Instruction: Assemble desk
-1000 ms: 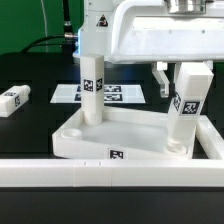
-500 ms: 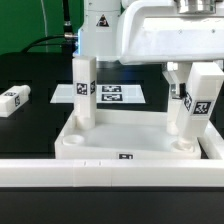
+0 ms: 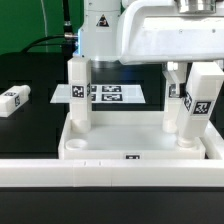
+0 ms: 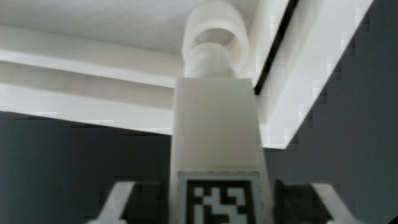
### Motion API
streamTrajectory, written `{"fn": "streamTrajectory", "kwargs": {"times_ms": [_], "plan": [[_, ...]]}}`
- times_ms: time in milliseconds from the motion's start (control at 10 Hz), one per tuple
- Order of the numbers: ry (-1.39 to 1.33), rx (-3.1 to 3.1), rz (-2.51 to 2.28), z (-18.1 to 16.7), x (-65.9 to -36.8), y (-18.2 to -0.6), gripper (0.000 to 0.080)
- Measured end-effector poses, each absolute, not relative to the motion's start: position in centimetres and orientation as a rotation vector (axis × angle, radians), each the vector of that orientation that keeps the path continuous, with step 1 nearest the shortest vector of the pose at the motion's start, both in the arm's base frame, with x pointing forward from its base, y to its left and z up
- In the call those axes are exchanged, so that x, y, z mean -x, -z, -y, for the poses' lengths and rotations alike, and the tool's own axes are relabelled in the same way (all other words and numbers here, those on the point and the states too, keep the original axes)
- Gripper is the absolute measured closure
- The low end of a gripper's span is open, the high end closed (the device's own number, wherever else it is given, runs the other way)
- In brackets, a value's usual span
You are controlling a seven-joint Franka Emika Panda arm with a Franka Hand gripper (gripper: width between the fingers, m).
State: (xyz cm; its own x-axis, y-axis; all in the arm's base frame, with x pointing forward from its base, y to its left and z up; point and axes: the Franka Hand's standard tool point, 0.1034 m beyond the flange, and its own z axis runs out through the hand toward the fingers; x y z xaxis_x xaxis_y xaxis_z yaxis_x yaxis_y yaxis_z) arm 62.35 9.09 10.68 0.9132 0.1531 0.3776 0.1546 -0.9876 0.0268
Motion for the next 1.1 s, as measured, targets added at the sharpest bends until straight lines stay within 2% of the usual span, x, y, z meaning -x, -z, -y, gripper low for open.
{"fn": "streamTrajectory", "kwargs": {"times_ms": [1100], "plan": [[0.571, 3.072, 0.248, -9.17, -62.15, -10.45, 0.0514]]}}
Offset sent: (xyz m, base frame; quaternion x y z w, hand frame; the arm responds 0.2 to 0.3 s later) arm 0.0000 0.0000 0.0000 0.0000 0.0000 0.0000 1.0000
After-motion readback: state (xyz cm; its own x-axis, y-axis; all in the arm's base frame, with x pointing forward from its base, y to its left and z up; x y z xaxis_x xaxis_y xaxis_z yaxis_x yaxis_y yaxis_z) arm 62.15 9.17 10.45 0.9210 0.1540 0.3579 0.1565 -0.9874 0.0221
